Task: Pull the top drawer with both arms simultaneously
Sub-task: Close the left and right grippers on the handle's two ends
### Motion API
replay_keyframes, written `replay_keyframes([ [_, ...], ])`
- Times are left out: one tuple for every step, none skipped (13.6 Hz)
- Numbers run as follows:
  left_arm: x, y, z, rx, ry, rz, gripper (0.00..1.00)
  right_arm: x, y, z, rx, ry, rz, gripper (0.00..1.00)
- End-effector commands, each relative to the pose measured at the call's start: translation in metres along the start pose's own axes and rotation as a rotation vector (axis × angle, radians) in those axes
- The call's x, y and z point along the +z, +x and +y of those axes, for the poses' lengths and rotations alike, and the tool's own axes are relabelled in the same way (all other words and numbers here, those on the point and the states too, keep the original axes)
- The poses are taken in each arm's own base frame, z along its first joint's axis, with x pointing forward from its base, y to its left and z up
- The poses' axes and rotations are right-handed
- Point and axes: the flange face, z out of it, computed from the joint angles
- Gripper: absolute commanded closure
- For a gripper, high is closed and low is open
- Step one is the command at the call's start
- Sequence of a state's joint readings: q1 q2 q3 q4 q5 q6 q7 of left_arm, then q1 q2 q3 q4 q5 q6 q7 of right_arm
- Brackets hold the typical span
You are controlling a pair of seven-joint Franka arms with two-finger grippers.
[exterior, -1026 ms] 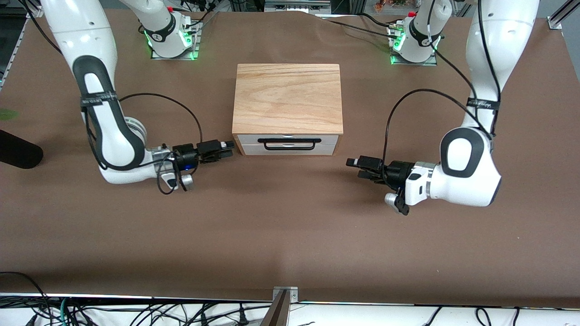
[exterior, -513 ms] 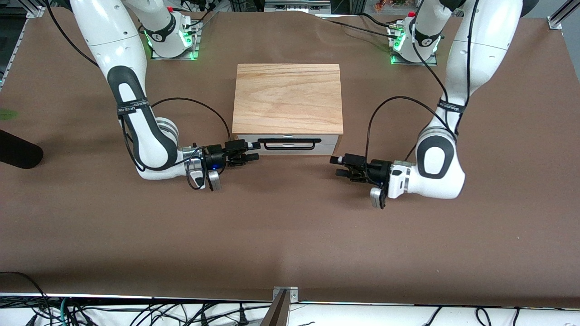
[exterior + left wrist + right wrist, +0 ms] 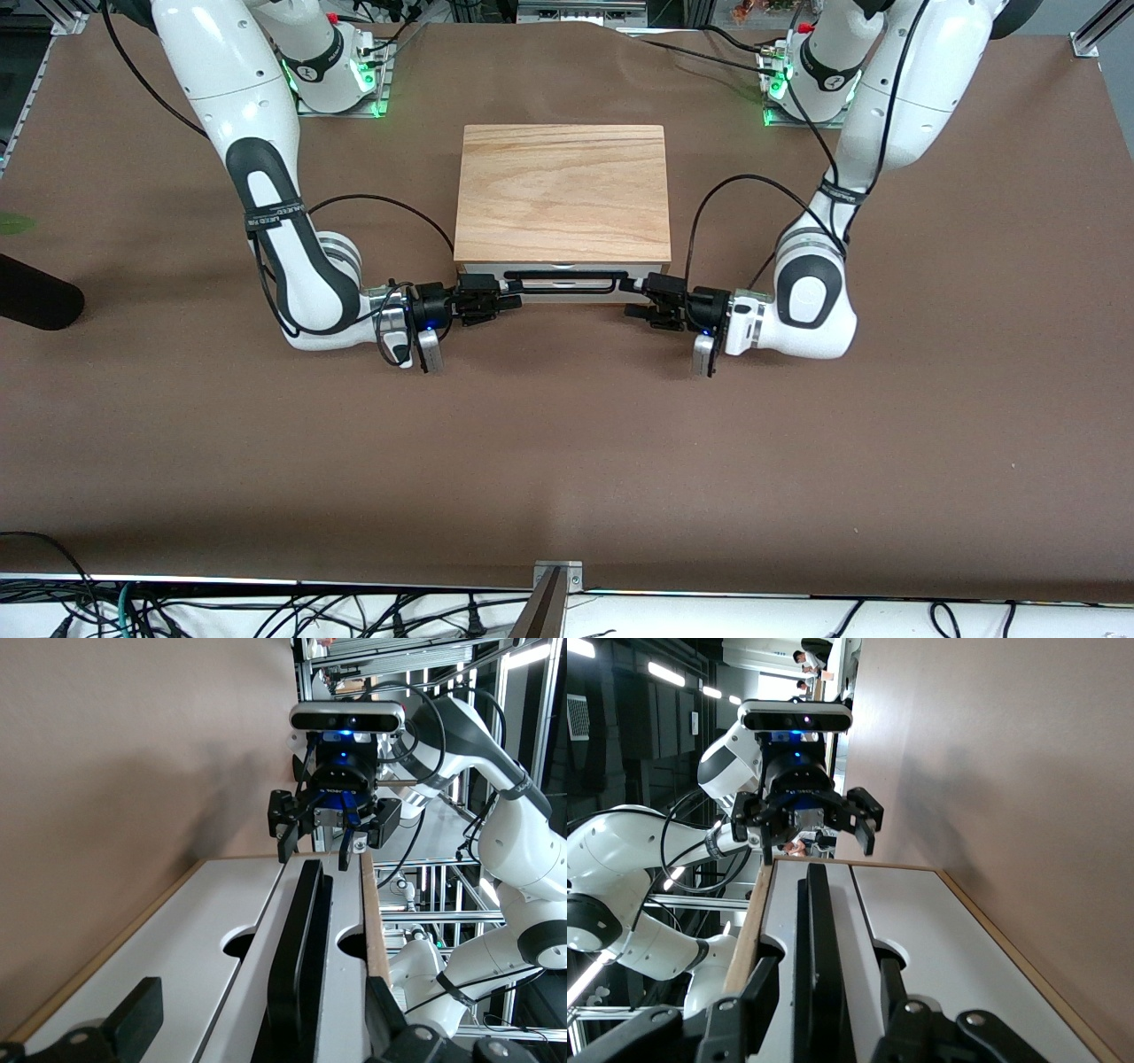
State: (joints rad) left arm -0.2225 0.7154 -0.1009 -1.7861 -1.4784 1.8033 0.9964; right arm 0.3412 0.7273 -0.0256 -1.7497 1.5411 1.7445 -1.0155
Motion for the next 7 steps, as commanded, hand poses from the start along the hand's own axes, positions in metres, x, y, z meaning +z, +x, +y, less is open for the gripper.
replay_keyframes([
  [0.0024, -0.0099, 0.0098, 0.049, -0.006, 0.039, 0.03, 0.0043, -0.006, 0.0072, -0.029, 0.013, 0.012, 0.47],
  [0.0036, -0.0092, 0.0131, 0.059, -0.008, 0.038, 0.13, 0.0035, -0.0059, 0.0072, -0.03, 0.014, 0.013, 0.5],
  [0.0051, -0.0092, 0.0146, 0.061, -0.01, 0.036, 0.31, 0.0033, -0.0052, 0.0069, -0.032, 0.013, 0.014, 0.54],
  [0.005, -0.0085, 0.0152, 0.062, -0.011, 0.038, 0.44, 0.0042, -0.0047, 0.0063, -0.03, 0.017, 0.02, 0.63],
  [0.0048, -0.0077, 0.0165, 0.065, -0.011, 0.038, 0.58, 0.0043, -0.0032, 0.0052, -0.03, 0.028, 0.036, 0.73],
  [0.0038, -0.0063, 0.0185, 0.072, -0.013, 0.038, 0.73, 0.006, -0.0032, 0.0048, -0.045, 0.029, 0.038, 0.79],
  [0.0038, -0.0058, 0.0191, 0.076, -0.014, 0.038, 0.83, 0.006, -0.0029, 0.0047, -0.049, 0.031, 0.041, 0.8],
])
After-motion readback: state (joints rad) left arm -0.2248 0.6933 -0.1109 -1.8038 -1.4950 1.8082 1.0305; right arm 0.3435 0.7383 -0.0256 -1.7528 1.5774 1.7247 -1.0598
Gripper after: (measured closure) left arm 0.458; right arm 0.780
